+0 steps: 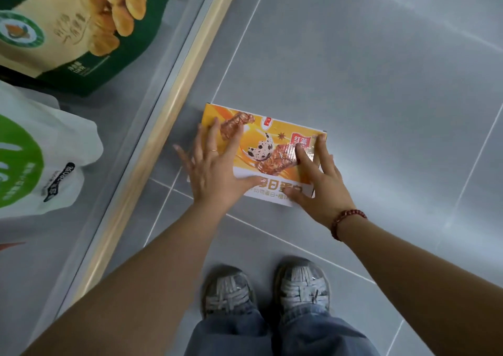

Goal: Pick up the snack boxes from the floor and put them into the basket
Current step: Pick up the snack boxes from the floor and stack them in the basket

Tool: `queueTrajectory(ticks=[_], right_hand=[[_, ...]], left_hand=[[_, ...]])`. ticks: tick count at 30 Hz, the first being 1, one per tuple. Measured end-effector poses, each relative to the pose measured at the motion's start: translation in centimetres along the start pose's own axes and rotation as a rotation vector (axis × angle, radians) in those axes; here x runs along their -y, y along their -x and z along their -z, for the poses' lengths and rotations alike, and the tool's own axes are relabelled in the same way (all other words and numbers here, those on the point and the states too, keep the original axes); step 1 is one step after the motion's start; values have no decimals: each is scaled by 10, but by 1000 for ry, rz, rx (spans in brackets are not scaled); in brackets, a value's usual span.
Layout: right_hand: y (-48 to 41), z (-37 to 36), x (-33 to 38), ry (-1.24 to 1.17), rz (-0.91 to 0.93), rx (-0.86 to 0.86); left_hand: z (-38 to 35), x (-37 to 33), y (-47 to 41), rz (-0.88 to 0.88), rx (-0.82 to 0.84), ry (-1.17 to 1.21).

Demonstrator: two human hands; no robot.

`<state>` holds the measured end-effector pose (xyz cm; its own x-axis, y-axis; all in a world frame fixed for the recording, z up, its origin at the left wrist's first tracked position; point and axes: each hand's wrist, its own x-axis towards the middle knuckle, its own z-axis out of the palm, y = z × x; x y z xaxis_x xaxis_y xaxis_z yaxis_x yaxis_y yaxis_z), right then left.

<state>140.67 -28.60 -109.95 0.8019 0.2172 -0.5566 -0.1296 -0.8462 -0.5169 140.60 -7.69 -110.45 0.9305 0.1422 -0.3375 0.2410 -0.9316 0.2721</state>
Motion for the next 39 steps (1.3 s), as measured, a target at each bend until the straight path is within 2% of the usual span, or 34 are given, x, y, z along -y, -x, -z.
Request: queueTrajectory(ticks=[2, 4, 9, 13, 17, 21, 28, 34, 39], right_hand=[[1, -1, 5, -59, 6, 5], [2, -3, 11, -119, -31, 5], [6, 5, 24, -125, -156, 40], [24, 23, 32, -124, -149, 57], [53, 79, 56, -80, -129, 37], [83, 166, 105, 42, -45, 5], [168, 327, 221, 119, 92, -138], [292, 448, 327, 236, 217, -250], [387, 510, 392, 270, 351, -347]], left_hand=[[2, 9, 0, 131, 63, 114], [2, 13, 2, 166, 111, 210], [5, 14, 7, 149, 105, 209], [24, 2, 27, 134, 106, 168], [78, -18, 47, 61, 37, 219], [168, -48, 57, -40, -51, 254], [373, -111, 87, -86, -190, 256], [539, -154, 182, -155, -349, 319], [643, -174, 262, -186, -485, 308]])
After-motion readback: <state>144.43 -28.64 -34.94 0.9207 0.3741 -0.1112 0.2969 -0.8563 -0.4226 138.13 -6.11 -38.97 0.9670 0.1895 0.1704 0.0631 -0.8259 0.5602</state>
